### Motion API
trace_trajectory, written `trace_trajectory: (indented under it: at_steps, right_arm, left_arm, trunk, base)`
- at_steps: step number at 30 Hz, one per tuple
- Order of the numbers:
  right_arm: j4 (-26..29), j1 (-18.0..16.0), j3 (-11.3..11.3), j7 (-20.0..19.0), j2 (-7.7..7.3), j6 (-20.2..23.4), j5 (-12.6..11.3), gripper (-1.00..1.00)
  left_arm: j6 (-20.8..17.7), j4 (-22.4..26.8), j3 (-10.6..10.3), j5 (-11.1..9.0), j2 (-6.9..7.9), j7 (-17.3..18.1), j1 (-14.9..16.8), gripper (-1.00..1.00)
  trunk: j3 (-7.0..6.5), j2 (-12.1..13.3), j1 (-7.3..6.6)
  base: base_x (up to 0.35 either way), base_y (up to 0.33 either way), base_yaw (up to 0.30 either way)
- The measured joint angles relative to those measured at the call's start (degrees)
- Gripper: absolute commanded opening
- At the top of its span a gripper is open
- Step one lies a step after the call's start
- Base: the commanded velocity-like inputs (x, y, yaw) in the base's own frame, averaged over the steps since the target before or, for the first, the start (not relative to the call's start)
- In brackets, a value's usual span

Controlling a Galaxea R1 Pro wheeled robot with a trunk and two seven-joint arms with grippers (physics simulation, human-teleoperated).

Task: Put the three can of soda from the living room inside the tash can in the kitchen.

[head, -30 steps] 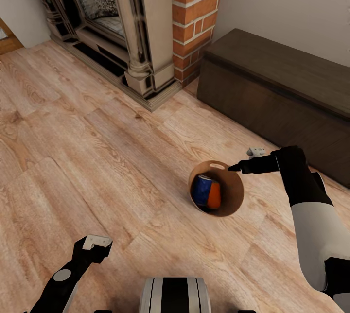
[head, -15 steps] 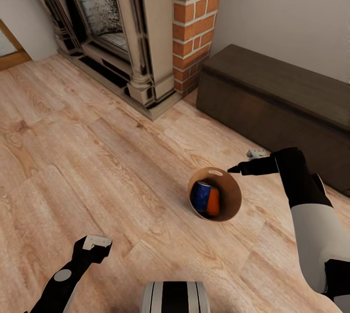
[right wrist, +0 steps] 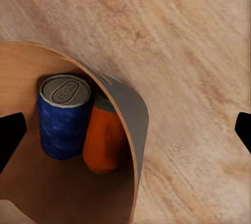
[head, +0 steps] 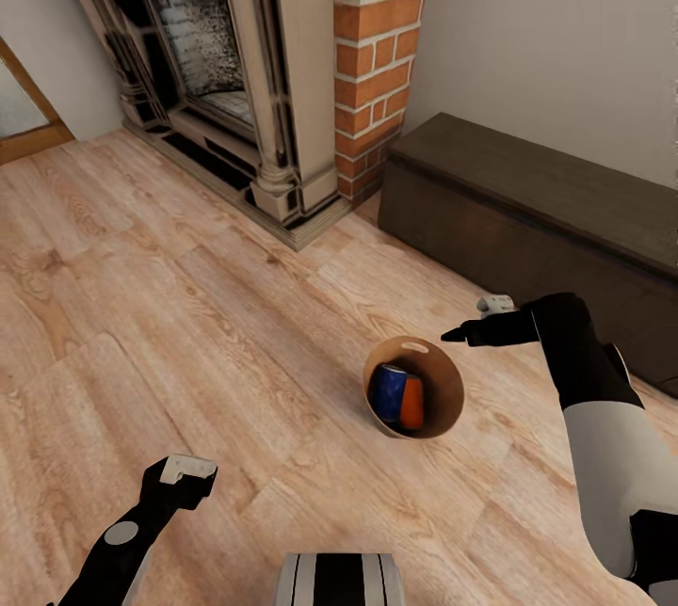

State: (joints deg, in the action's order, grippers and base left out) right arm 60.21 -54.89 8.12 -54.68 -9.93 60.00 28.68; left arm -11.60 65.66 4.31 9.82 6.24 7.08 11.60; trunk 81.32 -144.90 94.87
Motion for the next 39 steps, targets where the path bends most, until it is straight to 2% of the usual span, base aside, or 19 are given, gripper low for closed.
trace_trajectory:
  at_steps: [39]
  right_arm:
    - [0.0, 4.7, -0.1, 0.0, 0.4, 0.0, 0.0, 1.0]
  left_arm:
    - [0.9, -1.8, 0.1, 0.4, 0.0, -0.1, 0.0, 1.0]
  trunk:
    - [-8.64, 0.5, -1.01]
  base:
    - [0.0, 0.0, 0.0]
